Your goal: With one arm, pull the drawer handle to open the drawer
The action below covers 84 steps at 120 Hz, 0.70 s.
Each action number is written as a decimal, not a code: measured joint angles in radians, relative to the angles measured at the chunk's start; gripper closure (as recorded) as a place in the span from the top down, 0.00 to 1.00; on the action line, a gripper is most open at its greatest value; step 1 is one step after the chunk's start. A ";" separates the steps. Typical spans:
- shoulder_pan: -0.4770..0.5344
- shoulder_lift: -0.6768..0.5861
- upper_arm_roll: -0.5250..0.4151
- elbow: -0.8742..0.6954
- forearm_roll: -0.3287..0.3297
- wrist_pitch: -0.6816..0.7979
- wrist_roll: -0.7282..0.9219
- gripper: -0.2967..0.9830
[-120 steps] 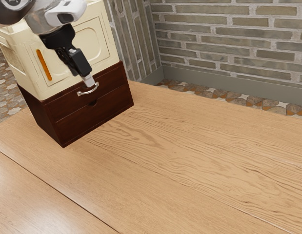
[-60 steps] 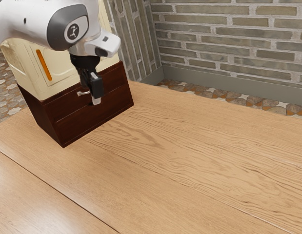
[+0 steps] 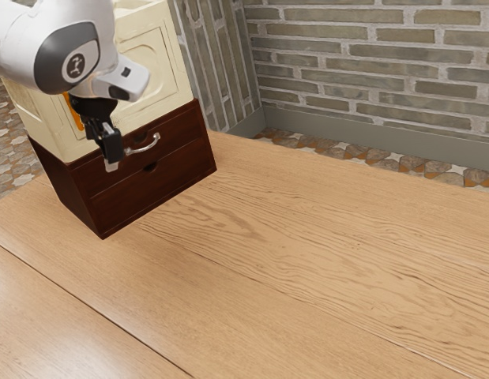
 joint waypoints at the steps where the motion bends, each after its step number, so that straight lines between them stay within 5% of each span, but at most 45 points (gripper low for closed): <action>1: -0.002 -0.004 0.005 -0.008 0.000 0.005 0.000 0.77; 28: 0.014 -0.024 0.052 -0.102 0.055 0.161 -0.010 0.77; 84: -0.002 0.013 0.054 -0.108 0.054 0.284 -0.078 0.77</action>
